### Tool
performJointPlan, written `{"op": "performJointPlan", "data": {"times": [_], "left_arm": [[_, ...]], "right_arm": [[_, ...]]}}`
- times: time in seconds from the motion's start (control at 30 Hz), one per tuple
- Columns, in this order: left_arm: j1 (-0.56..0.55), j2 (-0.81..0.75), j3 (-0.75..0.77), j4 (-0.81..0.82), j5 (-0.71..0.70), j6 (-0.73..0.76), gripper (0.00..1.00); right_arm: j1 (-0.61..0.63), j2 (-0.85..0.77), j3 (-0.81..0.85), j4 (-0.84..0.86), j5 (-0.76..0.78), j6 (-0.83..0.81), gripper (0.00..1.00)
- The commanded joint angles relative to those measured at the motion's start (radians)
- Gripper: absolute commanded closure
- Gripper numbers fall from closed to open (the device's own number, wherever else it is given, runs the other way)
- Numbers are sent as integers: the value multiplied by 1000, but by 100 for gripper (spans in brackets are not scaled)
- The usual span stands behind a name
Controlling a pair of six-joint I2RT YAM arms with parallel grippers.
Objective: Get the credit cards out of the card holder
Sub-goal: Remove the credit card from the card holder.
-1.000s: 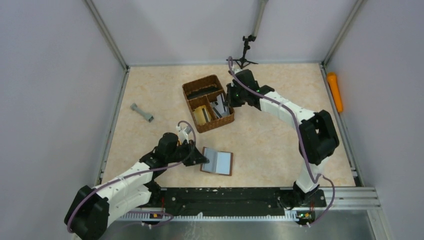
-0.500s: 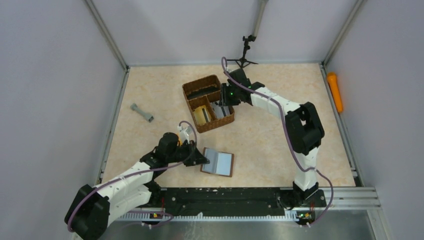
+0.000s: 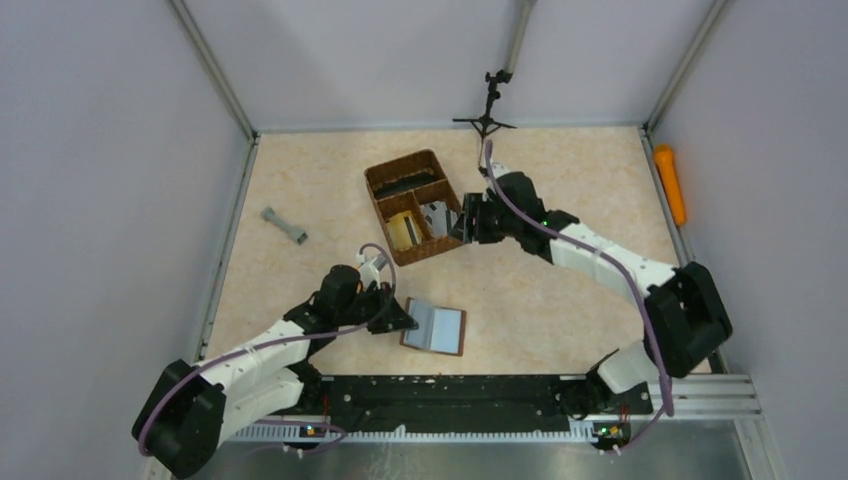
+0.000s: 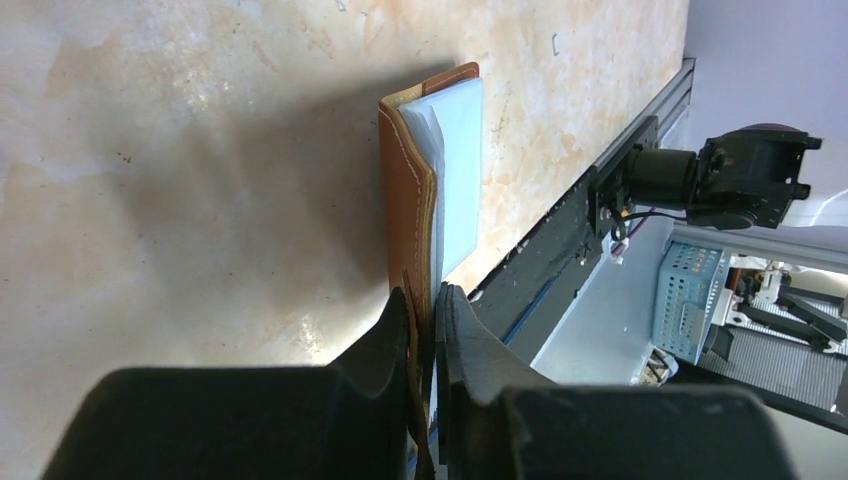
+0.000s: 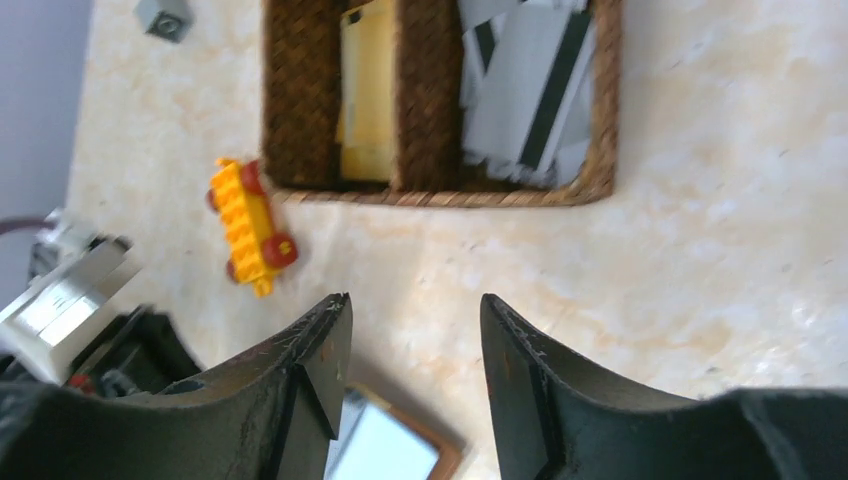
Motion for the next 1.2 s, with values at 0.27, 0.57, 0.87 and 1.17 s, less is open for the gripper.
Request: {"op": "performJointPlan", "data": {"times": [0.27,0.57,0.87,1.17], "left_arm": [[-2,19,9,54,-35,-24,85],[-4,46,-43,184,-1,-108,84],[-3,125,-77,347,42,-195,85],[-4,105,-88,408,63,-244,85]], "right_arm": [[247,-326,-469,407,32,268,14],[420,-340,-608,586,55,294,13],[496,-238,-606,596,142,332,7],[530,-168,-585,581,159,330,11]]}}
